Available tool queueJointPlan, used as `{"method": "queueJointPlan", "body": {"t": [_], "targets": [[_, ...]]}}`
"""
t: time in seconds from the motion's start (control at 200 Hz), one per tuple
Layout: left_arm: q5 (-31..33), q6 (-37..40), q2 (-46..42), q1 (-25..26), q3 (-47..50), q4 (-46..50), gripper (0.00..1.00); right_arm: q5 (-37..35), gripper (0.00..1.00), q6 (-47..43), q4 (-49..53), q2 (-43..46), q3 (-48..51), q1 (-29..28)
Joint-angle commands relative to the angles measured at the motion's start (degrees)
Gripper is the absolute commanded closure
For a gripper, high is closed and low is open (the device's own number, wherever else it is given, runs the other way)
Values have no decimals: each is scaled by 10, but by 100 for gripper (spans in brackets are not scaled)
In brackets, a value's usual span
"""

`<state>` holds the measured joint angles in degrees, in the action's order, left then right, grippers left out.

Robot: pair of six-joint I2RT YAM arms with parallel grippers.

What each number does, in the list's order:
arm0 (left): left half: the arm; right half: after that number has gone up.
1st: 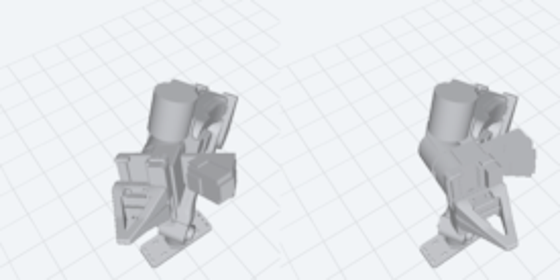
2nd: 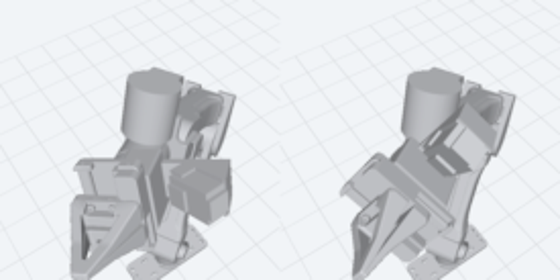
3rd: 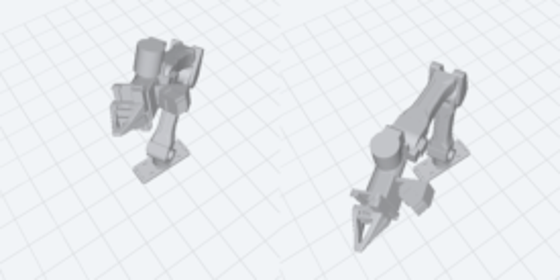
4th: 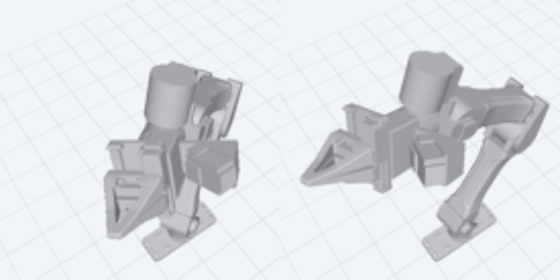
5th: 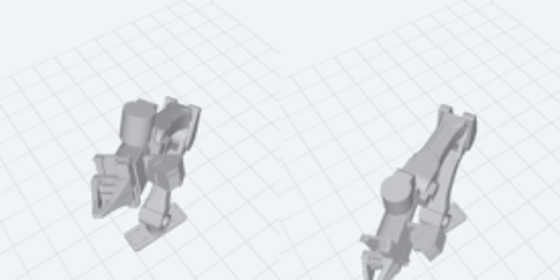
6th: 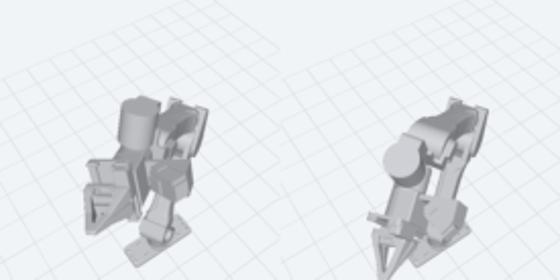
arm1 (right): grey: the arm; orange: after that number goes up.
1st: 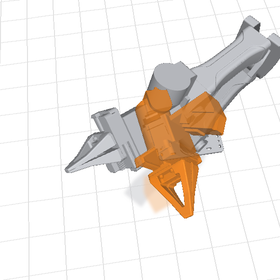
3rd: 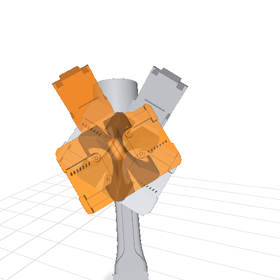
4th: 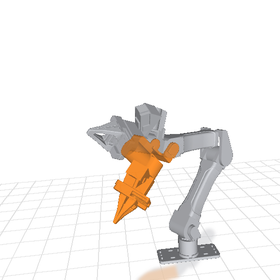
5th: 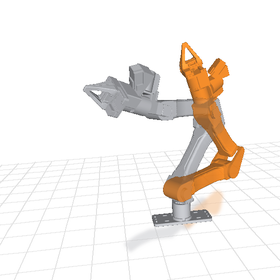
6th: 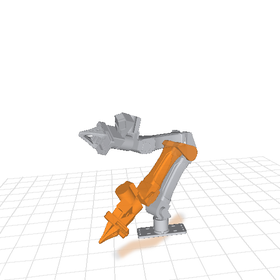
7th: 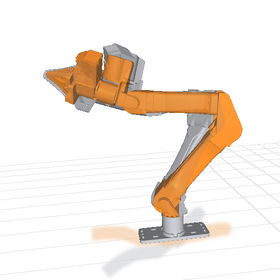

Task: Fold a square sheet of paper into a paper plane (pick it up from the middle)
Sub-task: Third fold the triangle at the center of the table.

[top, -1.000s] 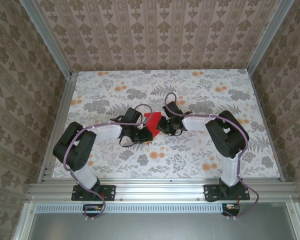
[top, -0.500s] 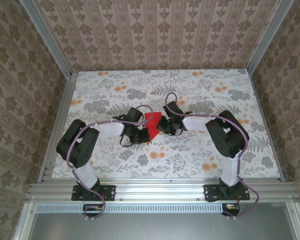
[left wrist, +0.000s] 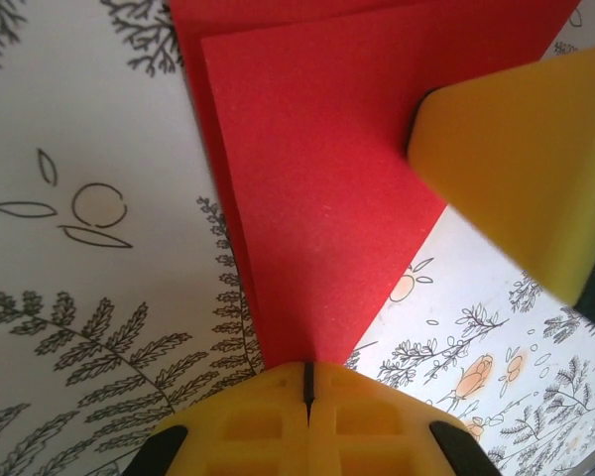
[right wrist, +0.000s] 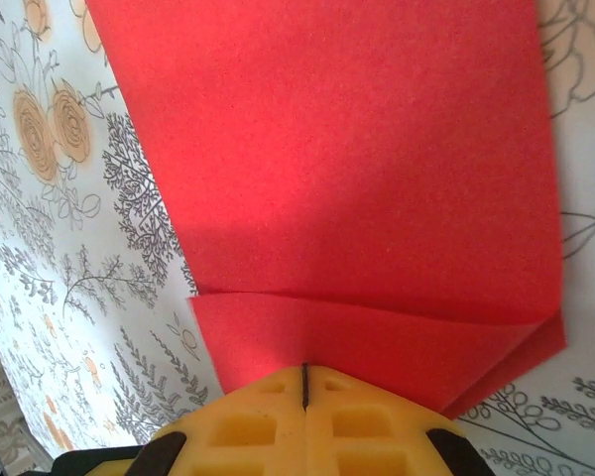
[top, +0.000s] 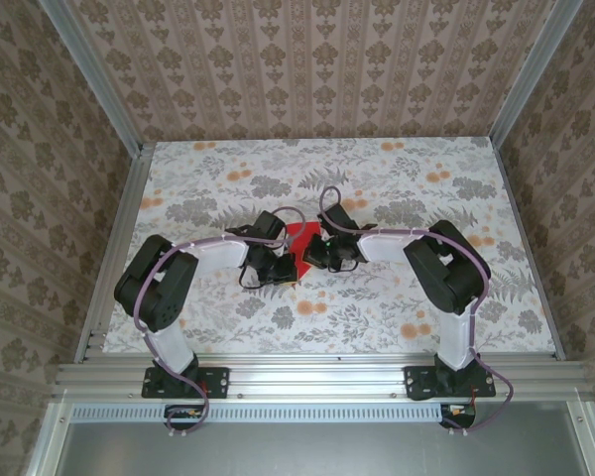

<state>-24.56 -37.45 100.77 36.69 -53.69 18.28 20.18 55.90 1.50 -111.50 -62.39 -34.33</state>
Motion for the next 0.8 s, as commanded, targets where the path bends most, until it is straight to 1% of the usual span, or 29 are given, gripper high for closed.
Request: {"method": "queueJointPlan", "body": {"t": [0.0, 0.11, 0.265, 0.48, 0.615, 0.69, 0.795], "targets": [[43, 19, 26, 0, 3, 43, 99, -3, 100, -5, 25, -13, -1, 4], [50, 25, 28, 0, 3, 55, 99, -30, 100, -18, 47, -14, -5, 27], [50, 31, 34, 0, 6, 63, 99, -43, 99, -39, 53, -24, -9, 68], [45, 31, 42, 1, 6, 62, 99, -45, 98, -68, 25, -9, 1, 109], [42, 33, 43, 1, 0, 62, 99, -40, 98, -94, 0, 35, 14, 114], [41, 33, 44, 3, -4, 62, 99, -21, 97, -100, -27, 64, 27, 113], [41, 34, 44, 4, -10, 63, 99, 6, 97, -99, -59, 90, 45, 95]]}}
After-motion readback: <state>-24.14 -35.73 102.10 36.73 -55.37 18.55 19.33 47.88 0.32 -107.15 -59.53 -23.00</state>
